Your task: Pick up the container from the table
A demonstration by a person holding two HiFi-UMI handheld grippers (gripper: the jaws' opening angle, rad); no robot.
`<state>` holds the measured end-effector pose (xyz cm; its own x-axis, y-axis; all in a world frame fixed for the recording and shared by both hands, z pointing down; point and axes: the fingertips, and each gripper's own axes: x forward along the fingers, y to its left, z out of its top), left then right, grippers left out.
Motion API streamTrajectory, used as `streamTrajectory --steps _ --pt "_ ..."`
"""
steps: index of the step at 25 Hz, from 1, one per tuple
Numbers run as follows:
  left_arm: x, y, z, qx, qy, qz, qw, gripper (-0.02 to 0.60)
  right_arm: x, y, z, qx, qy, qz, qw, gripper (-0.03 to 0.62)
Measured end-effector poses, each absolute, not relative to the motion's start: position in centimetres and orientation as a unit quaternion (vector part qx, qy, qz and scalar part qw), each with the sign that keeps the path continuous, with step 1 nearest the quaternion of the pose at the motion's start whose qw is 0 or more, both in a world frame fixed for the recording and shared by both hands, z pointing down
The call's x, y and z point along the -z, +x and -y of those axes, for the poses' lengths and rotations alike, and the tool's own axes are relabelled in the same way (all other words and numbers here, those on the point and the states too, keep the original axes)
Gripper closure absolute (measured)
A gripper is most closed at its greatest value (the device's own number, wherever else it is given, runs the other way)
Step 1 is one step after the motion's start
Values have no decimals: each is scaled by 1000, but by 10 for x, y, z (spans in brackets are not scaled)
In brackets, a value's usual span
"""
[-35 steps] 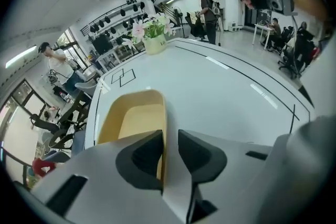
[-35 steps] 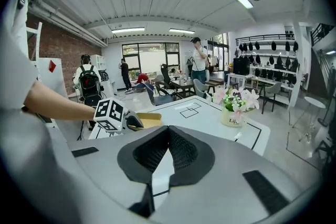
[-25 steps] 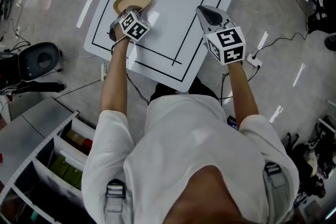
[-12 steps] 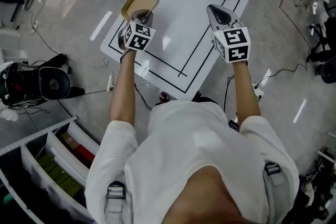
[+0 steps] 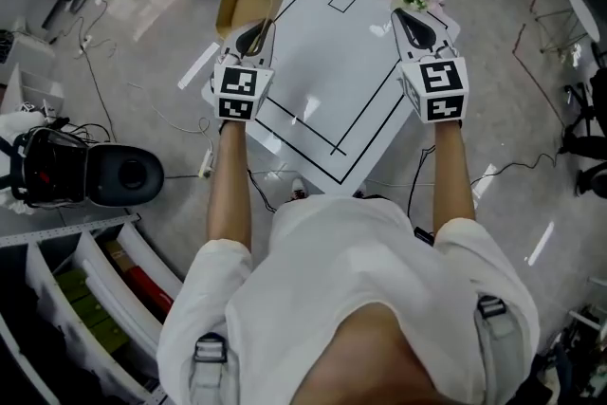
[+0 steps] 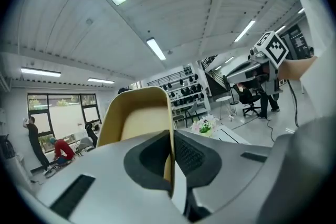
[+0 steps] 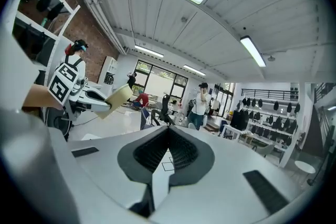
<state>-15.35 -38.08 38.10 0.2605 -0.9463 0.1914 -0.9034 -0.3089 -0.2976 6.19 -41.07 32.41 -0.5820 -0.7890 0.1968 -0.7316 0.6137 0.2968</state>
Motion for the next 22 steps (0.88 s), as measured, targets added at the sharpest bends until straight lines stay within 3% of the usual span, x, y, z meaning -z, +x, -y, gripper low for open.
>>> streamTrajectory --steps 12,22 --pt "-302 -146 330 122 -796 -580 126 557 -275 45 377 138 404 894 138 580" --pt "-298 -136 329 136 -799 -568 142 558 -276 41 374 138 398 895 145 580"
